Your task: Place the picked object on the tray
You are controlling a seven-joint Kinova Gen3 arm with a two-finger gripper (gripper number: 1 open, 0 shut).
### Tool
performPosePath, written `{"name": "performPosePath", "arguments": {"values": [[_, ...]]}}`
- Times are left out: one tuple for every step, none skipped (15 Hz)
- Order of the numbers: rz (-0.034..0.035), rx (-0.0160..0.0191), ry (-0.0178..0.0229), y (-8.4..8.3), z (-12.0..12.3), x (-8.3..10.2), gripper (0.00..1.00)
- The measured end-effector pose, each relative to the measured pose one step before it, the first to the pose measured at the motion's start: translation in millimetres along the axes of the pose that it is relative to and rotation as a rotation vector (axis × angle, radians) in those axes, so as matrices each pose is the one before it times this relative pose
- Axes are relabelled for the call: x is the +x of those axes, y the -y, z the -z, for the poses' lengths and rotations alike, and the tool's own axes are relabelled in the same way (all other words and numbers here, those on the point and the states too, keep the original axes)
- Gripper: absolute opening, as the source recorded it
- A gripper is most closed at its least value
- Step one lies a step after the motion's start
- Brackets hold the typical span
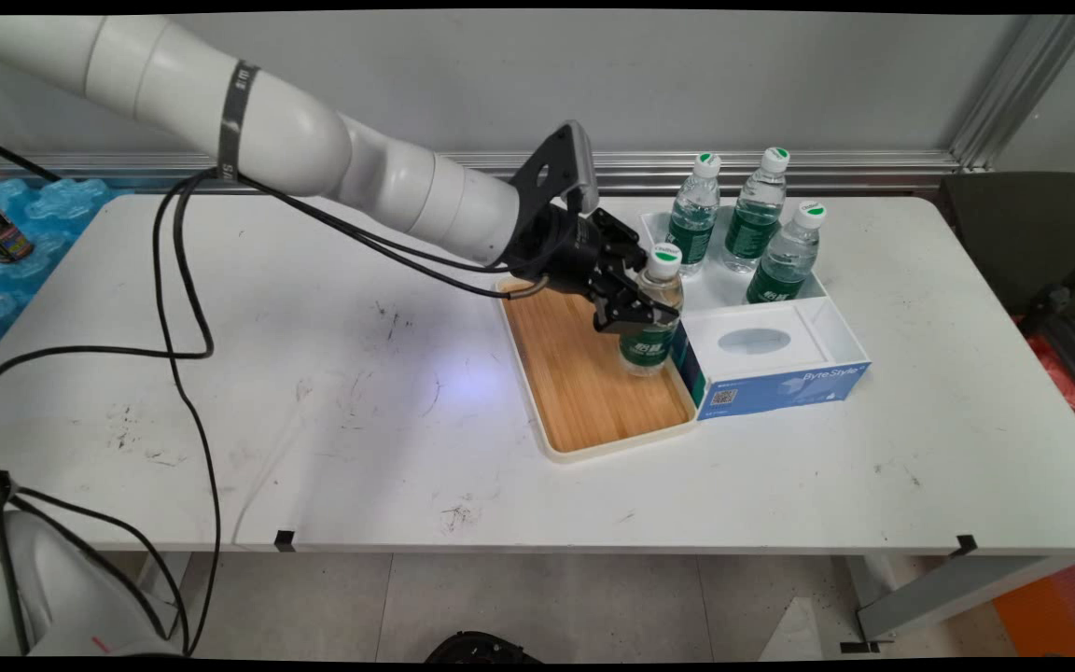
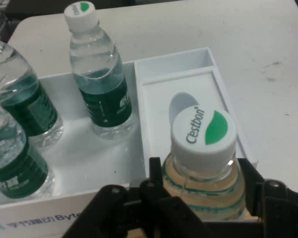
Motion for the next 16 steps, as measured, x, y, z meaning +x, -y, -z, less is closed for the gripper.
{"name": "performPosePath", "arguments": {"values": [[0.00112,-0.00201,-0.00042,-0.83,-2.29,-1.51,0.0],[0.00117,-0.00179,0.00034,-0.7,-2.06,-1.61,0.0],[-0.00001,-0.0013,-0.00025,-0.41,-1.77,-1.15,0.0],[0.00012,-0.00089,-0.00012,-0.3,-1.11,-0.75,0.0],[-0.0001,-0.00068,-0.00032,-0.24,-1.63,-1.05,0.0],[0.00001,-0.0003,-0.00003,-0.09,-0.8,-0.53,0.0],[-0.00053,-0.00103,-0.00022,-0.24,-1.9,-1.1,0.0],[-0.00037,-0.00063,-0.00029,-0.15,-1.65,-1.06,0.0],[-0.00051,-0.0006,-0.00004,-0.12,-1.35,-0.84,0.0],[-0.001,-0.00033,-0.00032,0.08,-1.47,-0.86,0.0],[-0.00059,-0.00011,-0.00016,0.06,-0.76,-0.44,0.0],[-0.00062,-0.00004,0.00011,0.13,-1.05,-0.77,0.0],[-0.00044,0.00014,-0.00011,0.12,-0.66,-0.41,0.0],[-0.00077,0.00001,0.00015,0.18,-0.95,-0.68,0.0],[-0.00028,-0.00004,0.00034,0.12,-0.56,-0.51,0.0],[-0.00063,0.00044,0.00009,0.29,-0.78,-0.68,0.0]]}}
